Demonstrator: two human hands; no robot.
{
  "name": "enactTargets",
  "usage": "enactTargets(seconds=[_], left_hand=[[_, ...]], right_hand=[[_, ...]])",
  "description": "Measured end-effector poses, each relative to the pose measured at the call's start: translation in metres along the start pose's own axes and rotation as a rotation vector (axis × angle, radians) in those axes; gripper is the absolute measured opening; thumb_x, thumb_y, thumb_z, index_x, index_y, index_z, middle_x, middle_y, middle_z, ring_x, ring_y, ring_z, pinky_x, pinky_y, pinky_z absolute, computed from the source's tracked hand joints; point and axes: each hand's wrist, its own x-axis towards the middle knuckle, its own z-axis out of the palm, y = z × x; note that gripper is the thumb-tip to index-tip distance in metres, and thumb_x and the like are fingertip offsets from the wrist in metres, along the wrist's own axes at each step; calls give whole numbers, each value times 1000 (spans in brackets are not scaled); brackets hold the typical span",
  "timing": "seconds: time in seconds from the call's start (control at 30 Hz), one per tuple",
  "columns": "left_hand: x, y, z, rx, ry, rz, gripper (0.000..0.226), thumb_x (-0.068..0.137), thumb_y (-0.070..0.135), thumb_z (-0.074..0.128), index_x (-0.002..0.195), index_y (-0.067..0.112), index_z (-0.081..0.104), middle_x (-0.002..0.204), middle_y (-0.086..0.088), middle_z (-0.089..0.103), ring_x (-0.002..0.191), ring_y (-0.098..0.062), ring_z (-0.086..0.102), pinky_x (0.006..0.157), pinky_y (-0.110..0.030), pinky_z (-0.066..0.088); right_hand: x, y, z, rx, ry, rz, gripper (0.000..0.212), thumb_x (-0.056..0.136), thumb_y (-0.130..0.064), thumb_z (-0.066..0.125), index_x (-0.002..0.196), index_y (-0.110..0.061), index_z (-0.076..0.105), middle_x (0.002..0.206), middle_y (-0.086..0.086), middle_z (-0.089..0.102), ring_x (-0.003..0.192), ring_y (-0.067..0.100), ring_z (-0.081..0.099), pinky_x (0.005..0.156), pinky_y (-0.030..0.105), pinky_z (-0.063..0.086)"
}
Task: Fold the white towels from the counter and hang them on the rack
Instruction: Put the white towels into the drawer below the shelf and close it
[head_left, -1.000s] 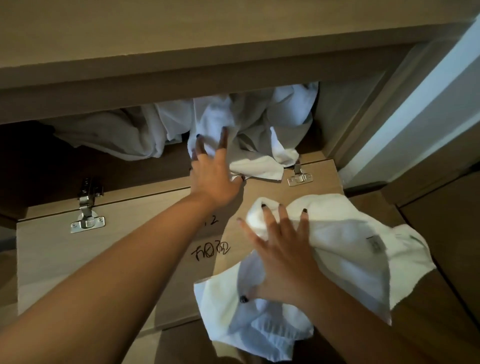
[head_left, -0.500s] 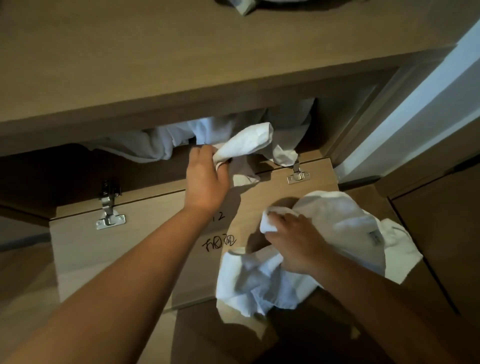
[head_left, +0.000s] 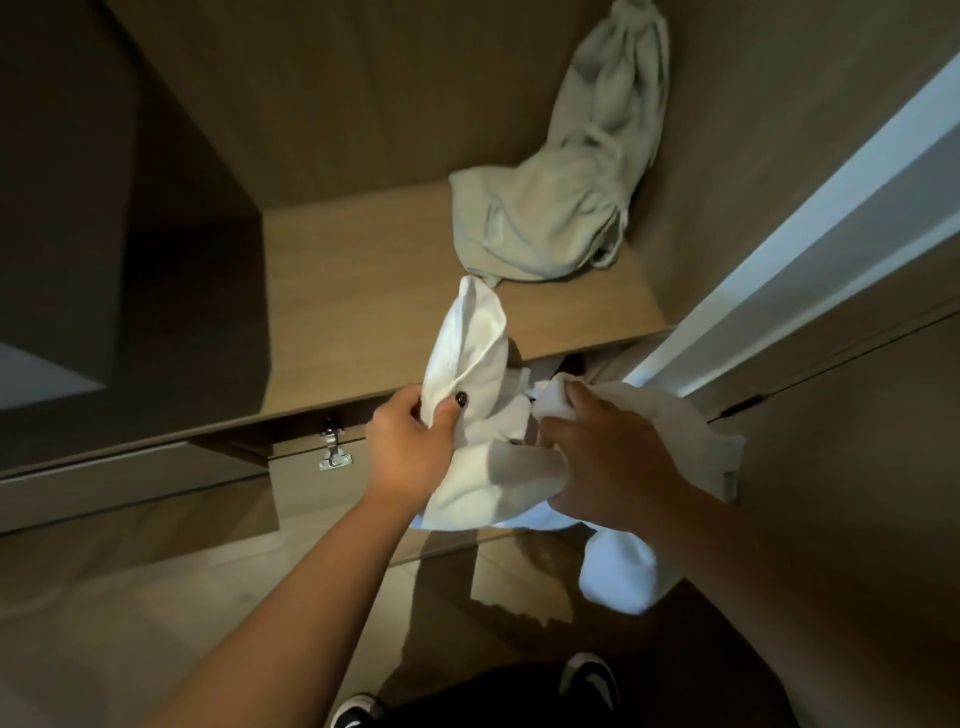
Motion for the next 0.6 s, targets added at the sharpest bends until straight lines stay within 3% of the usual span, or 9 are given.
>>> enactTargets(seconds=[0.13, 0.23, 0.37, 0.43, 0.6], left_hand=[[-36, 70, -56, -54, -48, -59, 23, 88, 23, 71, 77, 4, 63, 72, -17, 64, 61, -25, 55, 58, -37, 44], [-63, 123, -96, -98, -77, -37, 27, 87, 21, 72, 74, 0, 61, 70, -20, 60, 56, -15, 47, 54, -29, 37], [-90, 184, -151, -150, -143, 31, 11, 89, 18, 71, 79, 17, 66, 65, 3, 61, 54, -2, 50, 52, -15, 37], [-99, 206, -177, -149, -164, 92, 12, 91, 18, 69, 80, 22, 64, 64, 8, 59, 55, -1, 51, 53, -14, 38], [-108, 235, -242, -182, -211, 135, 5, 96, 22, 62, 97, 26, 62, 88, 0, 67, 82, -19, 65, 74, -42, 55]], right_hand=[[-27, -29, -98, -21, 11, -70, 42, 43, -31, 84, 78, -22, 63, 98, 7, 56, 71, 28, 61, 48, 29, 45], [-49, -47, -163, -35, 3, -95, 45, 44, -33, 83, 81, -22, 61, 102, 9, 54, 77, 30, 61, 49, 32, 48], [-71, -77, -234, -86, -30, -105, 41, 45, -36, 79, 80, -24, 62, 98, 6, 50, 73, 28, 59, 48, 29, 39], [-81, -94, -263, -120, -26, -101, 45, 39, -42, 80, 78, -27, 63, 102, 8, 55, 71, 26, 61, 47, 27, 41], [-100, -134, -307, -151, 3, -74, 49, 41, -45, 83, 84, -26, 69, 106, 16, 65, 65, 27, 65, 50, 32, 53]])
